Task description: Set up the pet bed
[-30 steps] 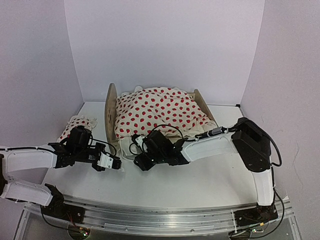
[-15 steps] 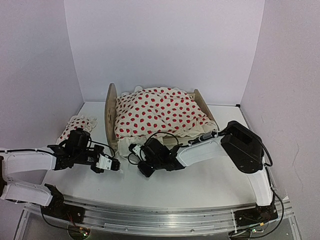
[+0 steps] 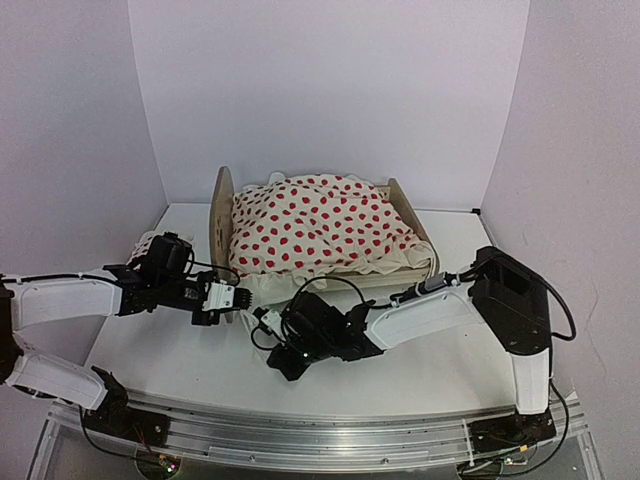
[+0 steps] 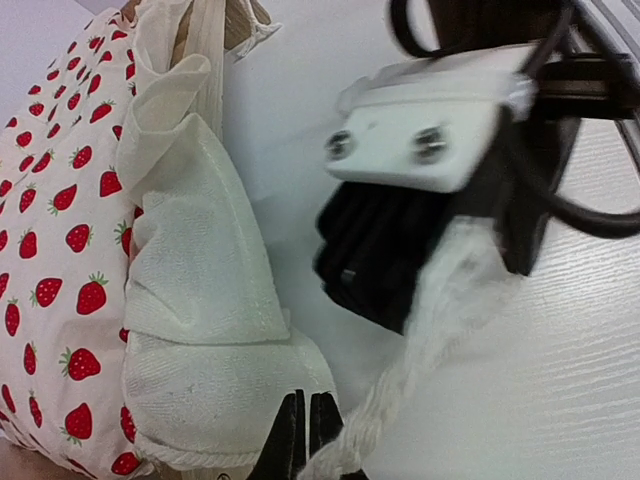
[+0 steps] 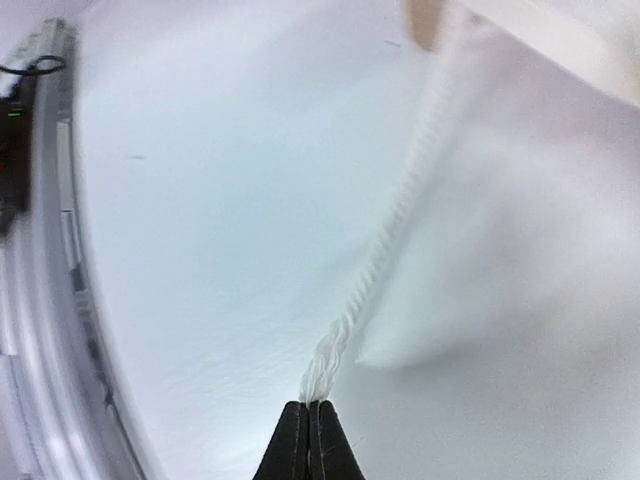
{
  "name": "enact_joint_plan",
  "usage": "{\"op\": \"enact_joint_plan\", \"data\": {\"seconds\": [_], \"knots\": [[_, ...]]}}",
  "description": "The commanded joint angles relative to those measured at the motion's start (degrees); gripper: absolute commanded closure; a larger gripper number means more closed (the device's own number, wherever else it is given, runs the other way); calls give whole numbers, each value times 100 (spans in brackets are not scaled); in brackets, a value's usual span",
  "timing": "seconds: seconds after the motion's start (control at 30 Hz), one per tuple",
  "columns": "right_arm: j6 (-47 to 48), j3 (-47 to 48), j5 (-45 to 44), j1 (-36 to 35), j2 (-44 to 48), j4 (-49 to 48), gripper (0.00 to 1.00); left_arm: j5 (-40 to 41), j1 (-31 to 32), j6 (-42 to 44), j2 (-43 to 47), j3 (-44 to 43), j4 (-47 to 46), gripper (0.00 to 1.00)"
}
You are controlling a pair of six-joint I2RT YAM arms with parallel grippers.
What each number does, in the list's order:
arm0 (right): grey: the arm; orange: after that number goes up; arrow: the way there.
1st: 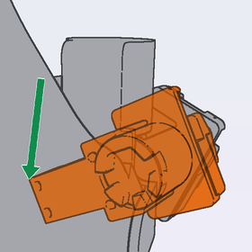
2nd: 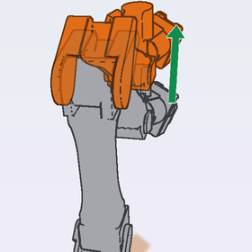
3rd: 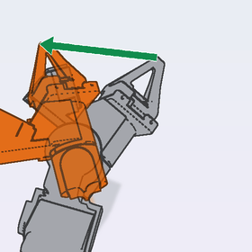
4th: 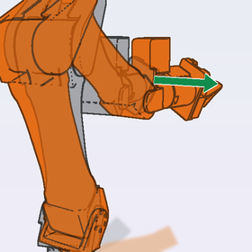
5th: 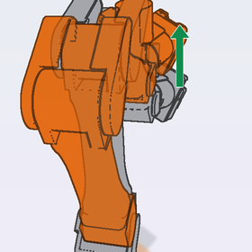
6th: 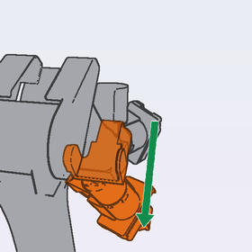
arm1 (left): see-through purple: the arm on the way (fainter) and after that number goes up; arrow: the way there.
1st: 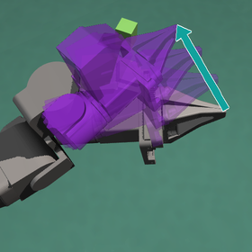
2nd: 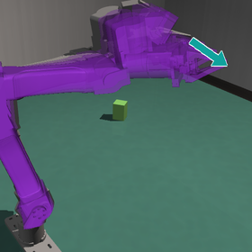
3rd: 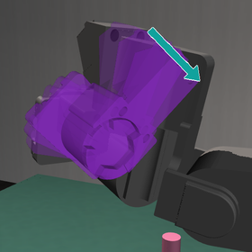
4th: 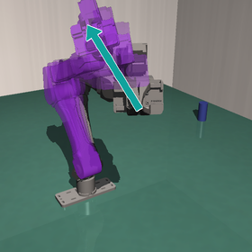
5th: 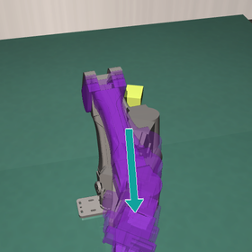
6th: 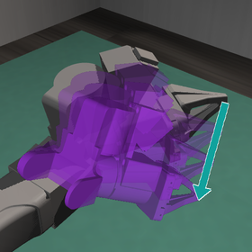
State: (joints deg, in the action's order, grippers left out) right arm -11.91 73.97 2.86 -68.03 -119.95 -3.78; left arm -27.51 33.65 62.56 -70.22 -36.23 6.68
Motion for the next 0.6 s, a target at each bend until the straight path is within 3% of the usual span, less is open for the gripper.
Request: {"op": "enact_joint_plan", "data": {"seconds": [0.0,0.43,0.5,0.57], "knots": [[-365,-18,390,-254,452,-688,100,-372,2,-531,-259,-411,155,100],[-897,-553,482,-412,877,-2199,100,-667,94,-549,-827,-634,404,98],[-939,-611,440,-412,938,-2288,100,-716,118,-304,-863,-600,564,86],[-974,-620,410,-412,933,-2331,100,-803,135,-116,-878,-609,815,64]]}}
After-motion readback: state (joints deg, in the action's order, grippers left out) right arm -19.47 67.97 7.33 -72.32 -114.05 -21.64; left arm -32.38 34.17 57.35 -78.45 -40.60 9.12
